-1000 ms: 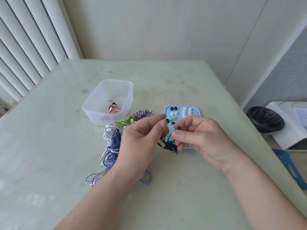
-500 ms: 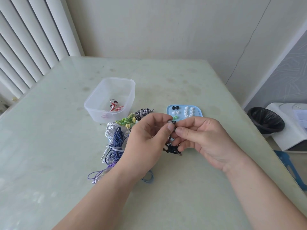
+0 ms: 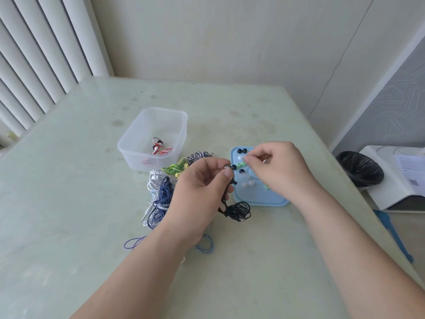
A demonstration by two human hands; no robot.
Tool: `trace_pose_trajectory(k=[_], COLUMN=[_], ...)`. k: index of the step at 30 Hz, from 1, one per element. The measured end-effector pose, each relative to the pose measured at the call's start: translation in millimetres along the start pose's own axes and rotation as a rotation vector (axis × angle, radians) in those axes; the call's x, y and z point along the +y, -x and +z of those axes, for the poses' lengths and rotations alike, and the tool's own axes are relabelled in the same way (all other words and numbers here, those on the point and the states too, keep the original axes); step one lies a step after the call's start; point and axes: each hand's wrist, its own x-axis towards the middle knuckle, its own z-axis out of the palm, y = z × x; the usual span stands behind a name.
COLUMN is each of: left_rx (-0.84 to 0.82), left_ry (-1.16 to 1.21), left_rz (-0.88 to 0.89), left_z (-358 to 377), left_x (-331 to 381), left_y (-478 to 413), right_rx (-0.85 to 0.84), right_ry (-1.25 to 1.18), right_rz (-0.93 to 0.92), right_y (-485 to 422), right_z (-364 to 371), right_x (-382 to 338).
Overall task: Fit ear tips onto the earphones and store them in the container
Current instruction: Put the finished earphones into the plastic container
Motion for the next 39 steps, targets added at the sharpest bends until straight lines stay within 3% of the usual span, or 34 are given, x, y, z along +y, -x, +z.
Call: trace_pose_trajectory(k=[6, 15, 18, 21, 24, 29, 39], left_rx=[0.012, 0.03, 0.026, 0.022, 0.018, 0.01, -0.043], left_ry=[0.009, 0.029, 0.024, 0.008, -0.013, -0.029, -0.105], left_rz=[-0.02, -0.035, -0.046, -0.034, -0.035, -0.004, 0.055], left_z=[-0.3, -0.6, -0.4, -0.2, -0.1, -0.9, 0.5], left_x=[1.1, 2.6, 4.4, 6.1, 6.9, 6.3, 4.5], left_y=[0.7, 0.2, 1.6, 2.4, 3.0, 3.6, 3.3], right_rx=[-0.218, -0.271, -0.209, -0.151, -0.193, -0.229, -0.26], right_ry=[0.396, 0.427, 0.263, -0.114, -0.462, -0.818, -0.935], right_rz=[0.111, 0.177, 0.108, 0.047, 0.078, 0.105, 0.126], right_y=[-34.3, -37.0, -28.4, -8.1, 12.8, 32.4, 34.0], right_z=[11.2, 11.5, 4.1, -8.3, -11.0, 1.2, 4.5], right_x=[-8.6, -15.7, -16.5, -20.7, -17.6, -0.6, 9.6])
